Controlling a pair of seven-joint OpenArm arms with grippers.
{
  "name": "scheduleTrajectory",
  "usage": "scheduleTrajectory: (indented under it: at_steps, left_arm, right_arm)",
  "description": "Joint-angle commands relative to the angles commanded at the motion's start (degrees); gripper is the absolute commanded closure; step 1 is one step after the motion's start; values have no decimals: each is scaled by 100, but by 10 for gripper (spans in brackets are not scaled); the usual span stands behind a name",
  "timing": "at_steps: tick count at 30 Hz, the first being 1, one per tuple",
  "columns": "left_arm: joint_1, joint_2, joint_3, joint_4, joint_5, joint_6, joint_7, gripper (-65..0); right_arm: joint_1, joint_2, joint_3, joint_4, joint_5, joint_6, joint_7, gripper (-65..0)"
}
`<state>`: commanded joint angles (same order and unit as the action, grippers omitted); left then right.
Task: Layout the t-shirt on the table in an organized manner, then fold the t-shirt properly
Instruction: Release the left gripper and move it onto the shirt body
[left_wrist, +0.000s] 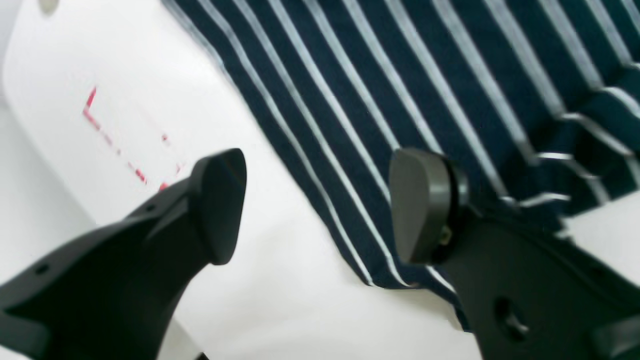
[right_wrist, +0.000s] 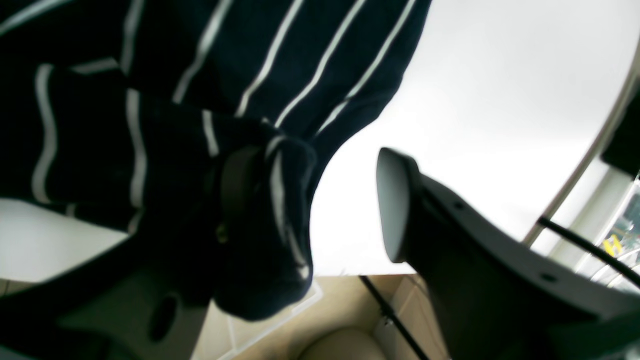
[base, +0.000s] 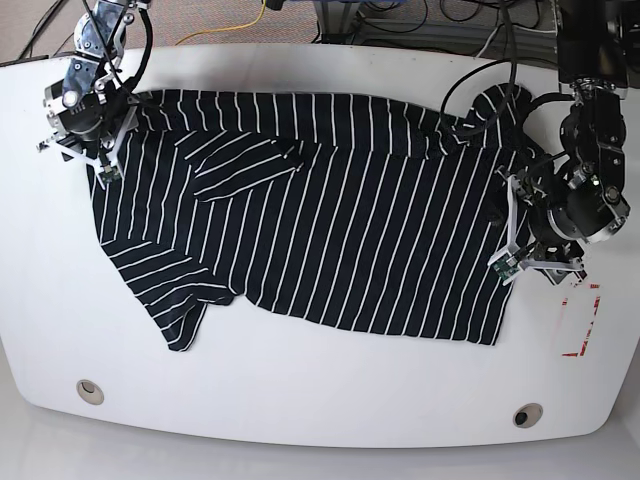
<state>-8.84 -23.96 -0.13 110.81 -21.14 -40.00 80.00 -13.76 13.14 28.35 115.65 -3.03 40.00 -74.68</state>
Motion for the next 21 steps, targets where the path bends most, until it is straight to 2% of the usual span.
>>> scheduleTrajectory:
  at_steps: [5,10,14,21]
  left_arm:
    - [167,114,9,-448,396,0,-251,-413]
    - [176,299,9,-1090,703,0,-602,-410]
    - [176,431,9,-1811,1002,0,-1068,-410]
    - [132,431,457,-2778,1116,0,-1877,-410]
  right_arm:
    - [9,0,9,-9,0,0,62,-322]
    - [-53,9,18,-44,-62,0,396,-320]
    - [-53,-9,-18,-44,-475,0,475,-320]
    - [-35,-18,-26,-35,-563,0,475,-325]
